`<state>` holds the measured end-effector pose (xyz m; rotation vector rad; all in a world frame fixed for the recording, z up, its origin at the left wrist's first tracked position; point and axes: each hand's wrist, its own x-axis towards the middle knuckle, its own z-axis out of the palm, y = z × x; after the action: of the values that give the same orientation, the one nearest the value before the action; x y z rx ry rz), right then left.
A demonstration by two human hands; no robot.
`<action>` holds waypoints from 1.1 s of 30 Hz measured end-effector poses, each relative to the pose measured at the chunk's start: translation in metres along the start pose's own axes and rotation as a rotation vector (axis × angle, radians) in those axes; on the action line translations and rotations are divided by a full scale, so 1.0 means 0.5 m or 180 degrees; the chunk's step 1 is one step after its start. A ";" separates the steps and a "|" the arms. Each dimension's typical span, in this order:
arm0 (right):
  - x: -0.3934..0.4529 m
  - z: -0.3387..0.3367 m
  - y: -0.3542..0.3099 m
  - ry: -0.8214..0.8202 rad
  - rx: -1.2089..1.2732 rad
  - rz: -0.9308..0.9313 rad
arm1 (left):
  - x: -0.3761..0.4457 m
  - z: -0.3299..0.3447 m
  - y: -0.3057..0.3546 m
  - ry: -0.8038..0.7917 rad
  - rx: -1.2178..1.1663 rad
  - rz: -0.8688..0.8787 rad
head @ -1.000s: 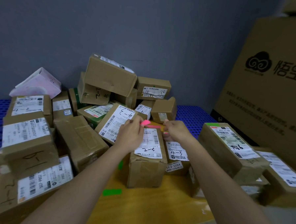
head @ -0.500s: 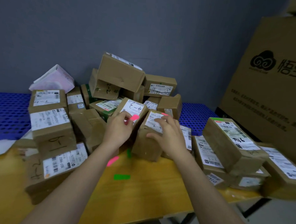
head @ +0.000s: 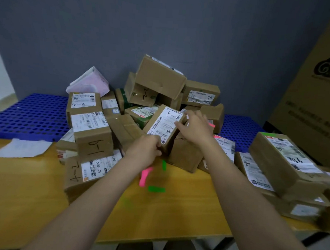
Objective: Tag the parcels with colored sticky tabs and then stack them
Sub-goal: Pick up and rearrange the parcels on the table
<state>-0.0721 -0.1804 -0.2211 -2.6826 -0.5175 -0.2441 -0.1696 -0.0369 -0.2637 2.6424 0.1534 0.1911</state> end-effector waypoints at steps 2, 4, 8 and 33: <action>0.036 0.010 -0.003 -0.0015 -0.0036 0.0093 | 0.021 -0.014 0.008 0.0517 -0.0147 0.0106; 0.066 0.023 0.000 -0.0304 -0.0156 0.0216 | 0.047 -0.024 0.012 0.0762 -0.0072 0.0067; 0.101 0.039 0.003 -0.0409 0.0117 0.0397 | 0.101 -0.022 0.012 0.0086 0.0655 -0.0218; -0.069 -0.084 -0.036 0.1243 0.3839 0.0671 | 0.075 -0.108 0.103 0.0245 -0.4846 0.0352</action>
<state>-0.1144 -0.1933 -0.1853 -1.4443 -0.1466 -0.2653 -0.1378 -0.0520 -0.1879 1.1258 -0.1009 0.2856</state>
